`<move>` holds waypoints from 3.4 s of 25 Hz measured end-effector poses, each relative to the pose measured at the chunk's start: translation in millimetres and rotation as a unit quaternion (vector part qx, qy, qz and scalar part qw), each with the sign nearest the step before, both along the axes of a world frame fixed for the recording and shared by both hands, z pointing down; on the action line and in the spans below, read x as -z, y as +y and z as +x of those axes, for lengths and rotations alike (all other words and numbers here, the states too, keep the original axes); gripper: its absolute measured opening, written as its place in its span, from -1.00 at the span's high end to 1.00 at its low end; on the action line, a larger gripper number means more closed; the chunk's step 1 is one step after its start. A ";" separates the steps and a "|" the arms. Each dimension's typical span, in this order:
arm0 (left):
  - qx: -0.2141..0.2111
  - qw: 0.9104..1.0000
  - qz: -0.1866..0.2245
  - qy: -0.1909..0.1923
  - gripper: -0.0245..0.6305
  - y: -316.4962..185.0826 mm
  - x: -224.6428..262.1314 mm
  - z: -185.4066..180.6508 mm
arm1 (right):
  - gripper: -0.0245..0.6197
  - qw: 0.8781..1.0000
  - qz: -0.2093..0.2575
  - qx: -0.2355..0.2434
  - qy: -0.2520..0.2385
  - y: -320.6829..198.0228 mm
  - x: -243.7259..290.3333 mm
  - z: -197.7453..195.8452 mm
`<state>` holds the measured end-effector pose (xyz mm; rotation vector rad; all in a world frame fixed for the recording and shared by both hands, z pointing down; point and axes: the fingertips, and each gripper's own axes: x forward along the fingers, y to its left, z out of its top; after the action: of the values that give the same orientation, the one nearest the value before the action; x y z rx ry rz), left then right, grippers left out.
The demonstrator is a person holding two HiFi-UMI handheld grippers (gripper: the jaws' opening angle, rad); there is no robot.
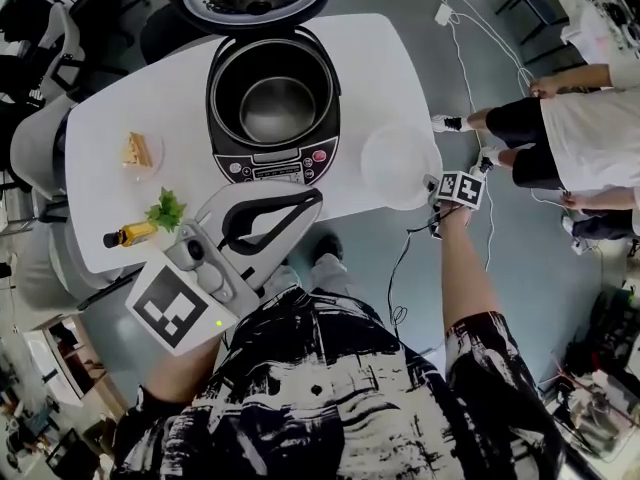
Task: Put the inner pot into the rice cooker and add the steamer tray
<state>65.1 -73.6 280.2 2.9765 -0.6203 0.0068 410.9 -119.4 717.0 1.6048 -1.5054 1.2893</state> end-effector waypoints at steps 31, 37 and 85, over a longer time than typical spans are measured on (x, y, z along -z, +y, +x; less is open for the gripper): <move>0.013 0.997 0.037 0.063 0.91 15.5 32.6 -46.0 | 0.92 0.973 0.158 0.154 -0.060 -114.0 273.3 -117.0; 0.036 0.996 0.043 0.076 0.91 23.0 36.9 -75.0 | 0.92 0.949 0.175 0.251 -0.074 -162.7 304.8 -241.3; 0.091 0.992 0.035 0.081 0.91 23.0 23.0 -138.4 | 0.79 0.904 0.049 0.359 0.228 -217.1 179.0 -328.3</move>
<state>-73.3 -50.6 257.2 2.9334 -0.8832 -0.2743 82.6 -336.5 538.1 1.1101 -1.6280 0.3977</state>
